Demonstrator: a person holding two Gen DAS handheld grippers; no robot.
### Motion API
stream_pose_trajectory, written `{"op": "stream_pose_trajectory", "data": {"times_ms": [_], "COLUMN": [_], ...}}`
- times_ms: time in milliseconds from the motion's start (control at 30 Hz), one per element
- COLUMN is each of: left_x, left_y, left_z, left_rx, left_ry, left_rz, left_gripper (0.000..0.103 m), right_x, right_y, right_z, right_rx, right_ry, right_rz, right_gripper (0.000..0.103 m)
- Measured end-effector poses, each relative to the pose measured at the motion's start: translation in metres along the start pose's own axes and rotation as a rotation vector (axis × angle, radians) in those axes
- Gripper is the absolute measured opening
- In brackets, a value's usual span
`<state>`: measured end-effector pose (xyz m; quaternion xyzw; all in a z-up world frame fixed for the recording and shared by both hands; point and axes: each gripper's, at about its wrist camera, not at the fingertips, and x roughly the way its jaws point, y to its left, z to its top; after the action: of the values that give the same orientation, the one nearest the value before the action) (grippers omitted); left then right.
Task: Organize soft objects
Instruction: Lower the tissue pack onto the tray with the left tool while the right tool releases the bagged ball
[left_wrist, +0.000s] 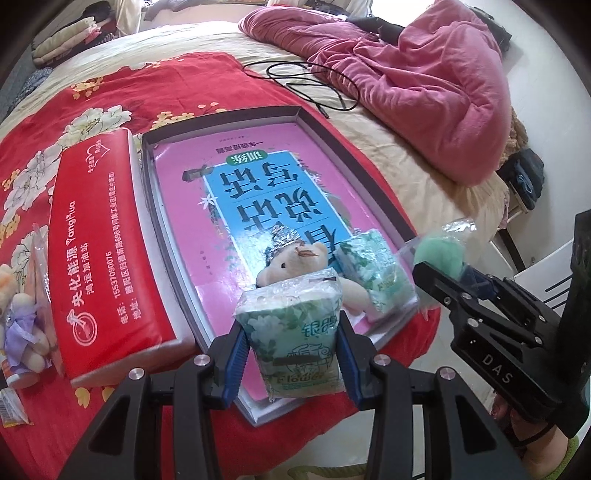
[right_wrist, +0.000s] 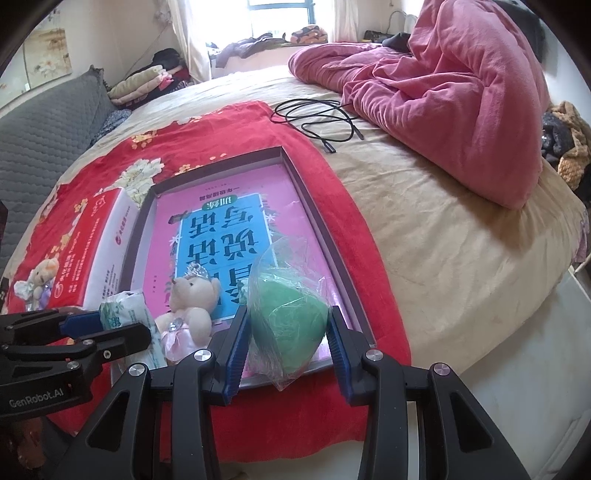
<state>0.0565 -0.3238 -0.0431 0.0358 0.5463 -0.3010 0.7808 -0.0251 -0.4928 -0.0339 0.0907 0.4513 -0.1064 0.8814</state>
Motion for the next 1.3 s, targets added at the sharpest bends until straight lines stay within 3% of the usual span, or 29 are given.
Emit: {"op": "stream_pose_trajectory", "data": {"times_ms": [967,1167,1300], "left_x": [0.012,0.011,0.011], "left_y": [0.002,0.001,0.002], "left_z": [0.005,0.003,0.003], "left_rx": [-0.017,-0.018,-0.020], "left_ry": [0.016,0.024,0.023], "left_rz": [-0.017,-0.023,-0.016], "left_gripper": [0.045,0.045,0.045], "right_x": [0.049,0.048,0.046], "right_y": [-0.005,-0.008,-0.003], "right_z": [0.018,0.016,0.015], "right_rx": [-0.052,-0.040,-0.047], "right_ry": [0.051,0.047,0.038], "right_rz": [-0.075,-0.070,-0.061], "right_gripper": [0.043,0.048,0.061]}}
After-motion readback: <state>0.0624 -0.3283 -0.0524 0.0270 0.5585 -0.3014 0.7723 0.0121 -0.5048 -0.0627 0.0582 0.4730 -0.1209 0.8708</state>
